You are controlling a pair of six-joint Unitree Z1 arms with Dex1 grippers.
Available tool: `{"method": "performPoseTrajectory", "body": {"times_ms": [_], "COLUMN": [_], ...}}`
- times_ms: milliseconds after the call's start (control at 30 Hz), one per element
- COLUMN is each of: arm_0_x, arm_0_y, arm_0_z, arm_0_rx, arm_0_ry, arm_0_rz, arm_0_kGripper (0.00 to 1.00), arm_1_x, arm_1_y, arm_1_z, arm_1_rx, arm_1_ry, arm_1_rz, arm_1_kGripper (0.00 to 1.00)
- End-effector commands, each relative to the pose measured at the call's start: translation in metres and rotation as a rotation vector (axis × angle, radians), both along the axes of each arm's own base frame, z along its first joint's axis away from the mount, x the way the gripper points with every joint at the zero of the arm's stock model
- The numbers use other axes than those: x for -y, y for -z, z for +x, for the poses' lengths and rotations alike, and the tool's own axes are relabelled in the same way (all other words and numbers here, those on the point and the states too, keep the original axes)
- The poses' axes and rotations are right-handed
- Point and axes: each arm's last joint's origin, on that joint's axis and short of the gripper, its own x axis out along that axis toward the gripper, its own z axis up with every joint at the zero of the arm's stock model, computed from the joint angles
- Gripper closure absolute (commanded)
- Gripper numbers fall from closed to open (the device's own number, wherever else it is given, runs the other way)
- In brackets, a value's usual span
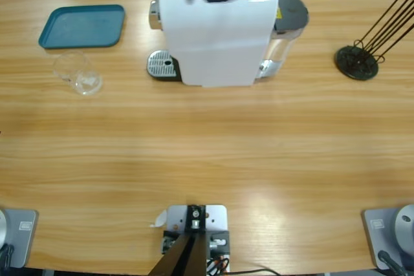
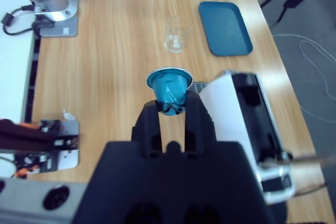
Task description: Pour coffee
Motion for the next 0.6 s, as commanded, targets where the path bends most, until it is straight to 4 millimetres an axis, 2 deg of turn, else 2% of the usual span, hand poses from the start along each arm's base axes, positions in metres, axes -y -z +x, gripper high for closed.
{"method": "performPoseTrajectory", "body": {"times_ms": [33,167,267,433,600], "arm_0_x": [-0.018,-0.02,-0.024,-0.028,-0.029], "arm_0_y": [-0.003,-0.002,-0.002,0.0,0.003], "arm_0_z": [-0.009,-0.01,-0.012,-0.014,-0.015], "arm_0_rx": [0.061,0.065,0.083,0.095,0.091], "arm_0_ry": [-0.05,-0.053,-0.074,-0.084,-0.088], "arm_0_rz": [-0.026,-0.028,-0.03,-0.034,-0.034], "arm_0_kGripper": [0.0,0.001,0.009,0.009,0.009], "arm_1_x": [-0.054,-0.058,-0.055,-0.051,-0.046], "arm_1_y": [0.033,0.037,0.036,0.046,0.064], "arm_1_z": [0.045,0.06,0.067,0.084,0.093], "arm_1_rx": [0.07,0.135,0.164,0.149,0.115], "arm_1_ry": [-0.028,0.048,0.094,0.145,0.153], "arm_1_rz": [-0.125,-0.136,-0.081,-0.039,-0.074], "arm_1_kGripper": [1.0,1.0,1.0,1.0,1.0]}}
